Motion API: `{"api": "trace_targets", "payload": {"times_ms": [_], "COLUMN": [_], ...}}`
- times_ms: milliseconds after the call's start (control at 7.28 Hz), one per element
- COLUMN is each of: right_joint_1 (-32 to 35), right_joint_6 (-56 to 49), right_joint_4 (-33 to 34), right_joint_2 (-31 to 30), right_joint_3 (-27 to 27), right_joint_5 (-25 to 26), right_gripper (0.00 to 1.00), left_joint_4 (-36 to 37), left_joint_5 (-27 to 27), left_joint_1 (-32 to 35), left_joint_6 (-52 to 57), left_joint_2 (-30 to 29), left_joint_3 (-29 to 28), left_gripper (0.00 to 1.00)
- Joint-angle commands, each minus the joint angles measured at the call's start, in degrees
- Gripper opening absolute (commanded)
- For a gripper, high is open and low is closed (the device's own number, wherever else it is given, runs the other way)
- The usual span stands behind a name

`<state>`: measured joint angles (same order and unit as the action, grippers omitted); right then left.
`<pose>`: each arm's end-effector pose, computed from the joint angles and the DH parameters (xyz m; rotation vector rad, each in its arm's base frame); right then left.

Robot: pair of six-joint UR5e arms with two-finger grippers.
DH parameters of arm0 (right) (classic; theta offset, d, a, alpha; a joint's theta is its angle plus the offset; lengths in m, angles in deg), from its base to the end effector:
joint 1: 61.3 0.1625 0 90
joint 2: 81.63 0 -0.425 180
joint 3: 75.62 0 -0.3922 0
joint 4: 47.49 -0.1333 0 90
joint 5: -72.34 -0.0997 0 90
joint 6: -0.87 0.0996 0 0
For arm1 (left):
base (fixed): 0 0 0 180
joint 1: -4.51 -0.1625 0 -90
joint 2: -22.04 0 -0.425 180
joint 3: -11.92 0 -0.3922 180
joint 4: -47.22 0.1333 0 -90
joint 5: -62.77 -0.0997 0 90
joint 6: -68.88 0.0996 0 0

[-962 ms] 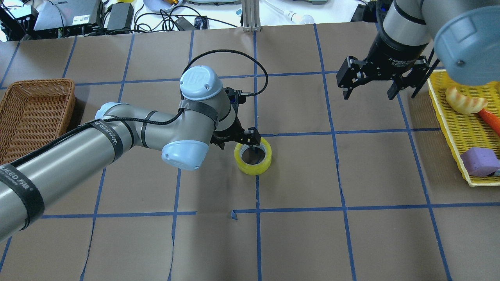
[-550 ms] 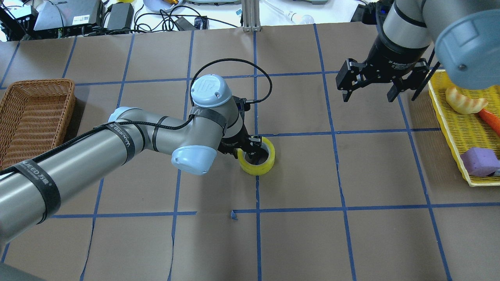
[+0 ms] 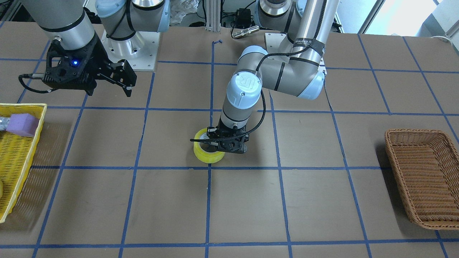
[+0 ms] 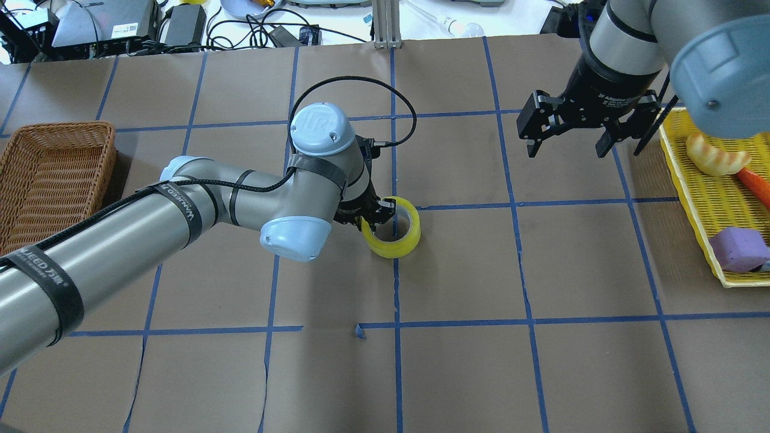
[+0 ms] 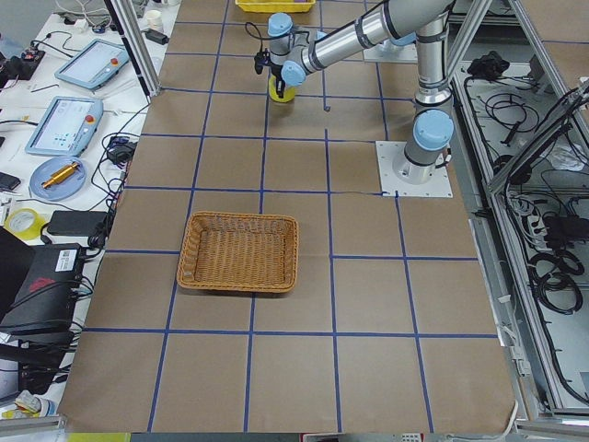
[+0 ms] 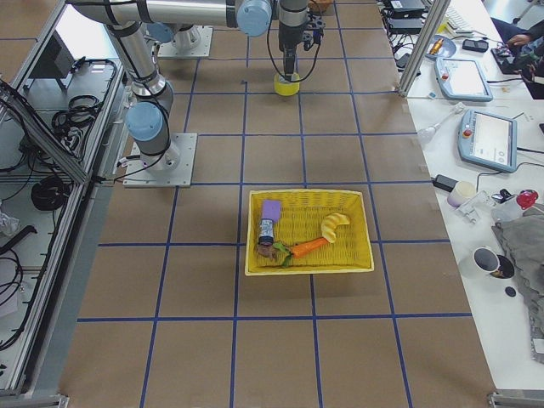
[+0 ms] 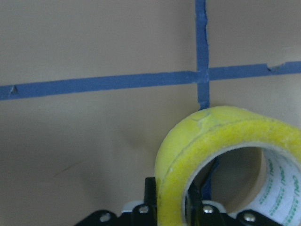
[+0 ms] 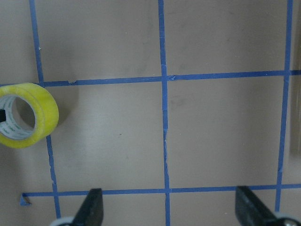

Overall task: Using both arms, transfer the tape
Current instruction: 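Lift the tape roll with the left gripper and carry it over the wicker basket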

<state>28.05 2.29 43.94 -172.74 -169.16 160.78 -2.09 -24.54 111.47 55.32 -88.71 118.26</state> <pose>0.1305 -0.4831 0.4695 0.0566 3.1138 0.0275 -0.2980 -0.5042 0.2304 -0.0936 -3.0775 0.0743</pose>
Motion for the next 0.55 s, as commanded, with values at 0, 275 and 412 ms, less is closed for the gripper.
{"api": "trace_targets", "payload": {"times_ms": [0,275,412], "right_joint_1": [0.03,-0.05,-0.05], "right_joint_6": [-0.01,-0.01,-0.01], "right_joint_4": [-0.03,-0.72,-1.51], "right_joint_2": [-0.03,-0.03,-0.03], "right_joint_3": [-0.06,-0.06,-0.06], "right_joint_5": [0.06,0.06,0.15], "right_gripper": [1.0,1.0,1.0], "left_joint_4": [-5.75,-15.07,-19.38], "left_joint_5": [-1.98,-2.33,-2.68], "left_joint_1": [-5.5,-15.07,-19.56], "left_joint_6": [4.82,14.83,21.14], "left_joint_2": [2.55,4.83,5.98], "left_joint_3": [-4.45,-10.94,-14.28], "left_gripper": [0.0,0.0,0.0]}}
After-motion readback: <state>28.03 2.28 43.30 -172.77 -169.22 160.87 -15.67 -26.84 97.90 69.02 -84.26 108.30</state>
